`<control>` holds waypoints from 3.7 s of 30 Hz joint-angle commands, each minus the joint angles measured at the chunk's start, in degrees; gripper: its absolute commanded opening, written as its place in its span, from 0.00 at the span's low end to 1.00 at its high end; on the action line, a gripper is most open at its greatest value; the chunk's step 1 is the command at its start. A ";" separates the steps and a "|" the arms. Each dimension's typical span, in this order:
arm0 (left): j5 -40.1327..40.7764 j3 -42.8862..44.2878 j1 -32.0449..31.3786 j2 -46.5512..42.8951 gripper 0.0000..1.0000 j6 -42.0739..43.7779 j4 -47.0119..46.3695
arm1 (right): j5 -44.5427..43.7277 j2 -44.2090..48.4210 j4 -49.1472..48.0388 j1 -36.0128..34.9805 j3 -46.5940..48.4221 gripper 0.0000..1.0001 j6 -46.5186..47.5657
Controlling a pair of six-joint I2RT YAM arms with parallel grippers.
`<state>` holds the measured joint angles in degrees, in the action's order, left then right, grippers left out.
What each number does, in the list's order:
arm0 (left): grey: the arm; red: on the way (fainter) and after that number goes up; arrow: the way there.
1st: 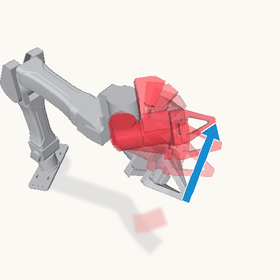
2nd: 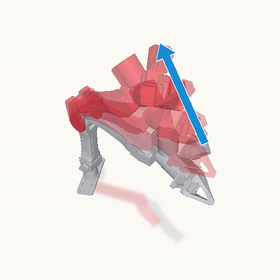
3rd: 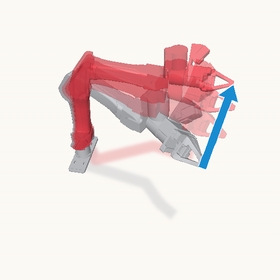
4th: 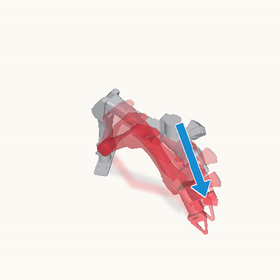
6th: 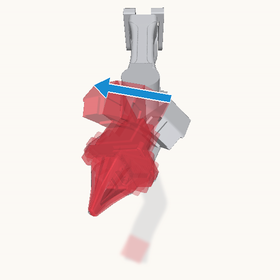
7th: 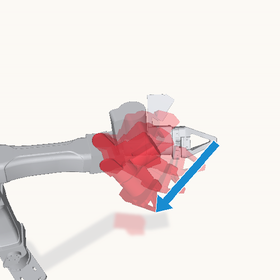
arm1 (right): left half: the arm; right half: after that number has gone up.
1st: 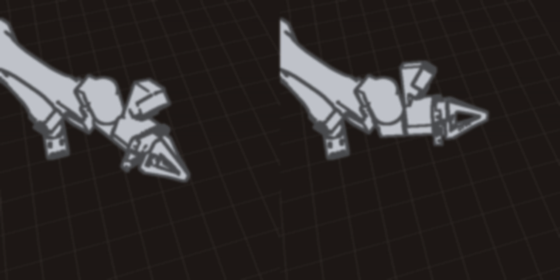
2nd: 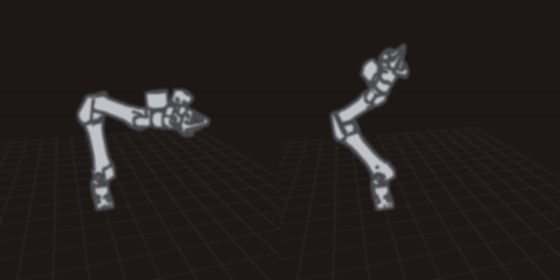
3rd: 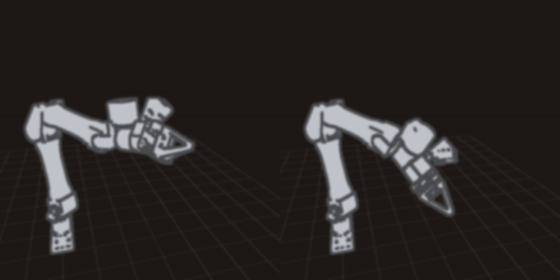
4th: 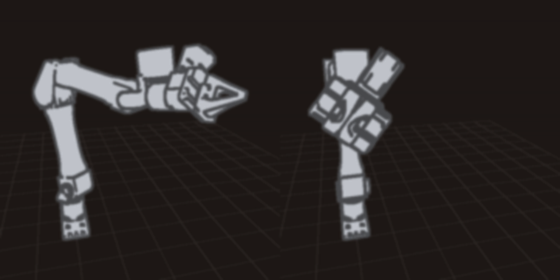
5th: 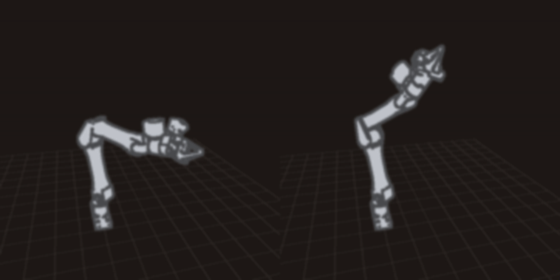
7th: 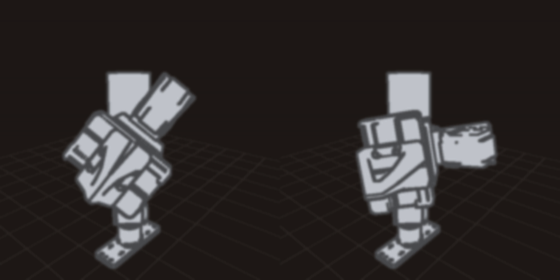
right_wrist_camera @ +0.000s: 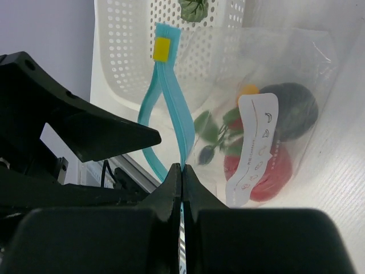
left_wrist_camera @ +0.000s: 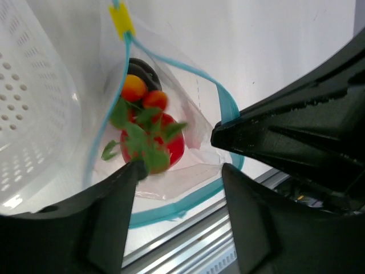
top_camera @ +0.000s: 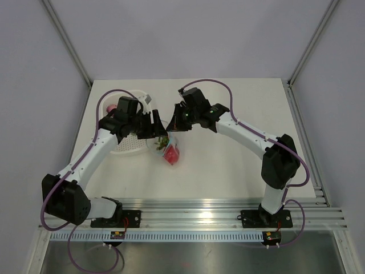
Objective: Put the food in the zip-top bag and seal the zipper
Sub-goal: Place the fake fruit in the zipper food storage bag, then pick up the fake vegetable from the bin, then place the fake vegetable in the zipper food storage bag.
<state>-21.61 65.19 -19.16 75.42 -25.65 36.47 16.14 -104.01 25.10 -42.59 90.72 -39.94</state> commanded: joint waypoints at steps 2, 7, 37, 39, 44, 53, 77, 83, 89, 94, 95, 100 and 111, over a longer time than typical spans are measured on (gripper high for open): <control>0.60 4.15 -0.27 -0.09 0.77 1.73 1.05 | 0.73 2.84 -2.34 -0.04 -0.19 0.00 -0.14; 7.16 10.91 -0.27 -1.85 0.75 5.25 7.63 | 0.73 2.84 -2.51 -0.04 -0.45 0.00 -0.13; 35.85 29.55 23.20 34.17 0.92 -0.88 1.85 | 2.31 4.08 -1.63 -0.13 -2.91 0.00 4.17; 33.75 30.69 24.60 36.98 0.91 -2.82 0.81 | 2.93 3.55 -2.07 -0.04 -2.83 0.00 4.00; 33.56 31.40 25.57 39.45 0.87 -4.50 -2.45 | 3.46 2.32 -1.99 -0.04 -2.74 0.00 3.82; 33.56 35.53 25.84 44.72 0.80 -5.73 -4.30 | 3.99 -0.32 -1.37 -0.04 -1.60 0.00 3.56; 30.31 35.54 25.93 47.20 0.44 -3.88 -8.34 | 5.22 -4.89 -0.40 -0.04 1.92 0.00 3.29; 29.61 31.24 25.05 37.54 0.39 -1.60 -7.38 | 3.11 -2.96 -0.76 -0.04 -0.62 0.00 2.59; 28.55 20.17 23.64 23.65 0.38 -0.19 -6.41 | -0.49 -1.90 -0.58 0.05 -0.72 0.00 2.59; 26.01 11.82 20.93 11.79 0.36 1.65 -5.89 | -1.64 -1.81 0.21 0.40 0.77 0.00 3.03; 25.65 11.37 20.22 8.38 0.37 2.00 -4.84 | -1.99 -1.81 0.30 0.49 1.12 0.00 3.12; 23.19 9.61 13.73 0.36 0.38 4.03 -0.36 | -2.25 -1.99 0.03 0.49 2.88 0.00 2.59; 10.81 5.93 7.65 -9.75 0.38 7.63 6.16 | -1.90 -2.69 -0.84 0.49 3.06 0.00 1.36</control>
<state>-4.45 73.17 -10.24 68.66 -20.40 40.99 15.49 -109.12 25.56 -42.54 91.70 -37.87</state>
